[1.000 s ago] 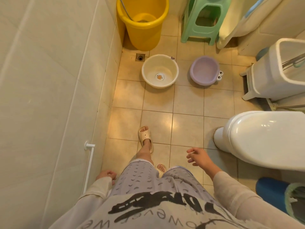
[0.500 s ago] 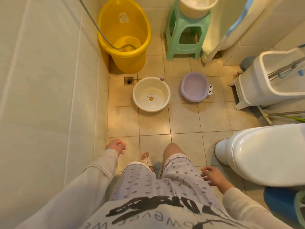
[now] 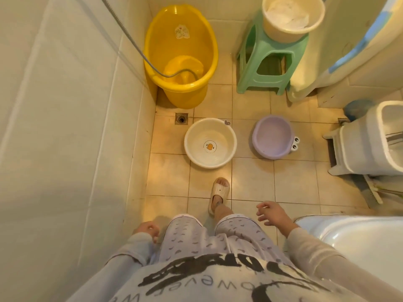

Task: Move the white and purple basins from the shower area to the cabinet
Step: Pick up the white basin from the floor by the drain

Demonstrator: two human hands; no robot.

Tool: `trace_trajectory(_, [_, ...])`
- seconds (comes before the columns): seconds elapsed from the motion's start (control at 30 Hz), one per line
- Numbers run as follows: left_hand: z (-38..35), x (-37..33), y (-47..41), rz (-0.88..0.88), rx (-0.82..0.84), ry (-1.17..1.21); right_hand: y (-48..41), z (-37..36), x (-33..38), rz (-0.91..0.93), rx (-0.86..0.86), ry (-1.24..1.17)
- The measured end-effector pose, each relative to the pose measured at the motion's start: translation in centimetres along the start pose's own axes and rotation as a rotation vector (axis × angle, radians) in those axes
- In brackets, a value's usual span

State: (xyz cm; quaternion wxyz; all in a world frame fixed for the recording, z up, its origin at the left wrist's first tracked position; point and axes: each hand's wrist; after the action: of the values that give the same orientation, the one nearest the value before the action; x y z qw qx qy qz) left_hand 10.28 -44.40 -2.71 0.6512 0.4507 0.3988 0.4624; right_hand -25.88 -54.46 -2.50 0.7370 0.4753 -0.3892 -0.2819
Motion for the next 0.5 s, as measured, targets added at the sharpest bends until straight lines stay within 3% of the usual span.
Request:
trace_trajectory(0.2, [0.3, -4.7, -1.4, 0.017, -0.030, 0.055, -3.6, 4.5, 7.0, 0.074, 0.057, 0.096])
trace_trajectory(0.33, [-0.1, -8.6, -2.2, -0.027, -0.052, 0.149, -5.2, 6.2, 8.5, 0.030, 0.065, 0.141])
trace_trajectory(0.5, [0.2, -13.3, -3.3, -0.091, -0.019, 0.071, -6.6, 6.9, 9.5, 0.000, 0.057, 0.135])
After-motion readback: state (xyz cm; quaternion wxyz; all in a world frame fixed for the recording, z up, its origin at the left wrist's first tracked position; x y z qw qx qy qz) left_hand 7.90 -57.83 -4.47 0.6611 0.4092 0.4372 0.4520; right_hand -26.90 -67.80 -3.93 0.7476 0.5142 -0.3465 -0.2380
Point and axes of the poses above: each hand's wrist, its own y-axis away from the middle knuckle, its own z-axis out of the back of the hand, x = y × z, and after that the axes turned 7 degrees about x, right-handed
